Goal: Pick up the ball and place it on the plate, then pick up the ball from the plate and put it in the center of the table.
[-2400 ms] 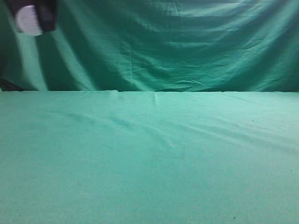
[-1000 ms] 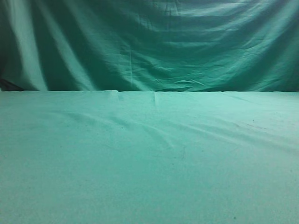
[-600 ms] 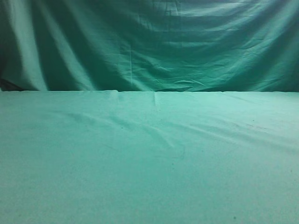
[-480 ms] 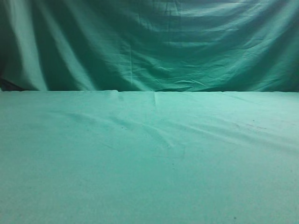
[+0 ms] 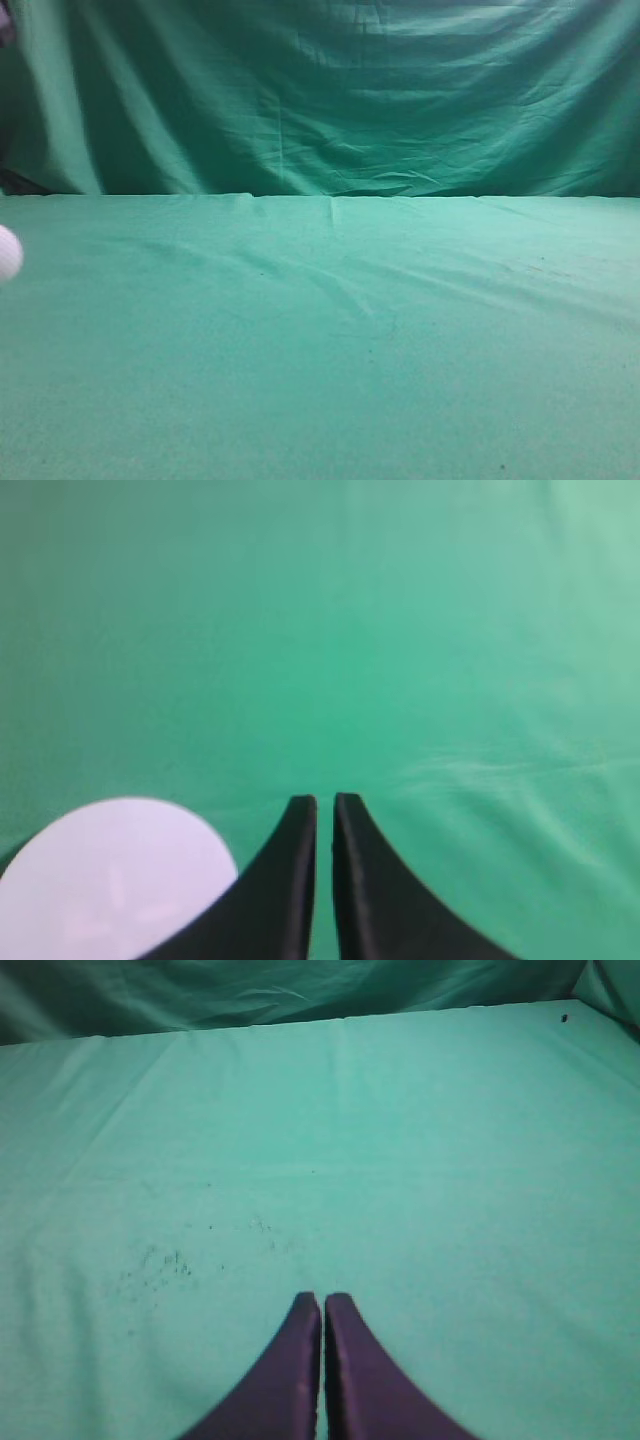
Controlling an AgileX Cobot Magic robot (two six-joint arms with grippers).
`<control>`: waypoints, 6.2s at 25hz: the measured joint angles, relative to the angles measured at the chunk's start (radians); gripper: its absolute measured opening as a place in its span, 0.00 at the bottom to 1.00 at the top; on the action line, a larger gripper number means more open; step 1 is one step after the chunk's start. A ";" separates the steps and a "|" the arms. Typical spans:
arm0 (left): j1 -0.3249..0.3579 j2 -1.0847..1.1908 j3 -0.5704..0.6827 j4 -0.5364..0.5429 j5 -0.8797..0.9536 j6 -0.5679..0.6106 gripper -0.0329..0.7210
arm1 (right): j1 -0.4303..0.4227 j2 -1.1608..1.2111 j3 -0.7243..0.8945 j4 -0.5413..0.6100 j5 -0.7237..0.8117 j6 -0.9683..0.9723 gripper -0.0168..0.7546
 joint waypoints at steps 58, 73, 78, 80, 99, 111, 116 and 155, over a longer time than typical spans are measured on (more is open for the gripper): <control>-0.220 -1.275 0.958 -0.021 -0.319 0.180 0.04 | 0.216 0.707 -0.611 0.080 0.367 -0.287 0.02; -0.220 -1.282 0.958 -0.010 -0.307 0.180 0.04 | 0.503 1.442 -0.978 0.085 0.390 -0.302 0.26; -0.220 -1.282 0.958 0.024 -0.290 0.180 0.04 | 0.509 1.604 -1.062 0.178 0.417 -0.427 0.66; -0.220 -1.282 0.958 0.038 -0.288 0.180 0.04 | 0.509 1.657 -1.093 0.206 0.417 -0.440 0.80; -0.220 -1.282 0.958 0.045 -0.273 0.180 0.04 | 0.510 1.905 -1.244 0.127 0.406 -0.457 0.44; -0.220 -1.282 0.958 0.045 -0.273 0.178 0.04 | 0.510 1.912 -1.580 0.133 0.504 -0.446 0.45; -0.220 -1.282 0.958 0.045 -0.273 0.178 0.04 | 0.525 2.009 -1.747 0.167 0.481 -0.444 0.45; -0.220 -1.282 0.958 0.045 -0.273 0.178 0.04 | 0.588 1.930 -2.182 -0.013 0.875 -0.229 0.02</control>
